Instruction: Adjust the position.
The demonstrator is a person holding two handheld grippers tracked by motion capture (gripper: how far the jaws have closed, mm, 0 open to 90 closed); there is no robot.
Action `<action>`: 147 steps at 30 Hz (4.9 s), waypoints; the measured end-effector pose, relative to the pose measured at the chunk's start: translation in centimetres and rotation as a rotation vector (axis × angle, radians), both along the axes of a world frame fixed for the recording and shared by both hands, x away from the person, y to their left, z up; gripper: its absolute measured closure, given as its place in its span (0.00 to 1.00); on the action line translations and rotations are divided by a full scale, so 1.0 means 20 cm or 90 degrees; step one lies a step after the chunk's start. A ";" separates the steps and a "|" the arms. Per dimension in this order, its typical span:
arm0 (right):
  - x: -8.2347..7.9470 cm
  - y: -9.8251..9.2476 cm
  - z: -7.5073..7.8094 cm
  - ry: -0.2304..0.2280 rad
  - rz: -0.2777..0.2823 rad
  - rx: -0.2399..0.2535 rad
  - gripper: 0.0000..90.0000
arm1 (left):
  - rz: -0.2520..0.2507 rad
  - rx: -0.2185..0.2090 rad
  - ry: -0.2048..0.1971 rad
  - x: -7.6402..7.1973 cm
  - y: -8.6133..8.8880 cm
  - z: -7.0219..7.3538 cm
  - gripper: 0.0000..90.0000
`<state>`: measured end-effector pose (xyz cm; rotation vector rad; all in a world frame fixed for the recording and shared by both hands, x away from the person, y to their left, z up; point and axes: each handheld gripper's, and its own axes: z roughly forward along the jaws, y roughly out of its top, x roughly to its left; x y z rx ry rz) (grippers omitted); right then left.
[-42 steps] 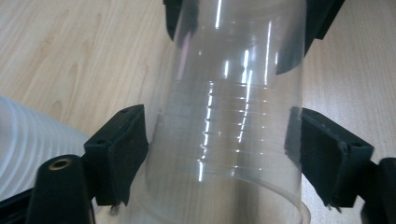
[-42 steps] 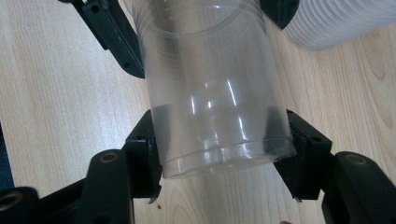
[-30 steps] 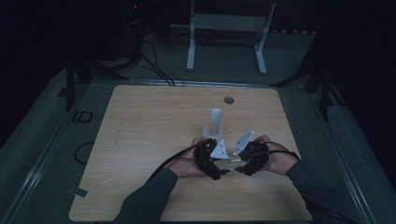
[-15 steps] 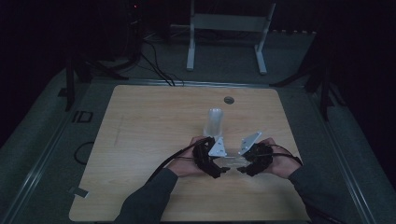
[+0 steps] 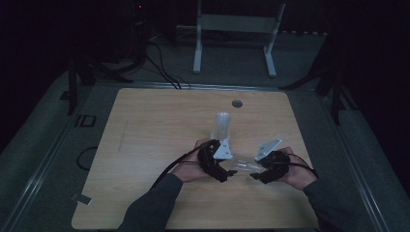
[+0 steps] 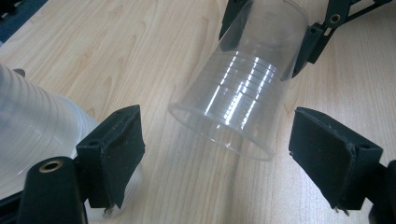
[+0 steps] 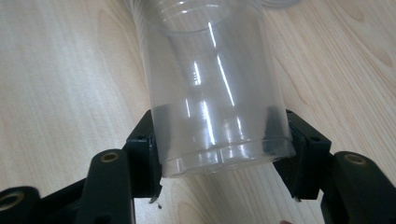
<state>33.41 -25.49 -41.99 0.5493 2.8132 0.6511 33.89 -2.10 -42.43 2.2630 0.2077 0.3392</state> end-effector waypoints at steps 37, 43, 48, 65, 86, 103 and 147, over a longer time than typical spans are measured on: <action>-0.07 -0.15 -0.02 -0.098 -0.218 0.175 0.46 | 0.056 -0.065 0.016 0.02 0.00 0.02 0.23; -0.09 -0.15 -0.03 -0.123 -0.243 0.206 0.46 | 0.064 -0.071 0.017 0.03 0.00 0.02 0.23; -0.11 -0.15 -0.03 -0.151 -0.262 0.238 0.46 | 0.073 -0.090 0.023 0.03 0.01 0.03 0.23; -0.15 -0.11 -0.04 -0.201 -0.314 0.277 0.46 | 0.093 -0.103 0.021 0.04 0.00 0.04 0.24; -0.18 -0.11 -0.03 -0.278 -0.342 0.347 0.46 | 0.119 -0.141 0.052 0.06 -0.03 0.04 0.24; -0.20 -0.10 -0.03 -0.317 -0.324 0.378 0.46 | 0.117 -0.168 0.077 0.08 -0.04 0.07 0.24; -0.21 -0.03 -0.01 -0.344 -0.298 0.416 0.46 | 0.103 -0.285 0.157 0.12 -0.06 0.16 0.26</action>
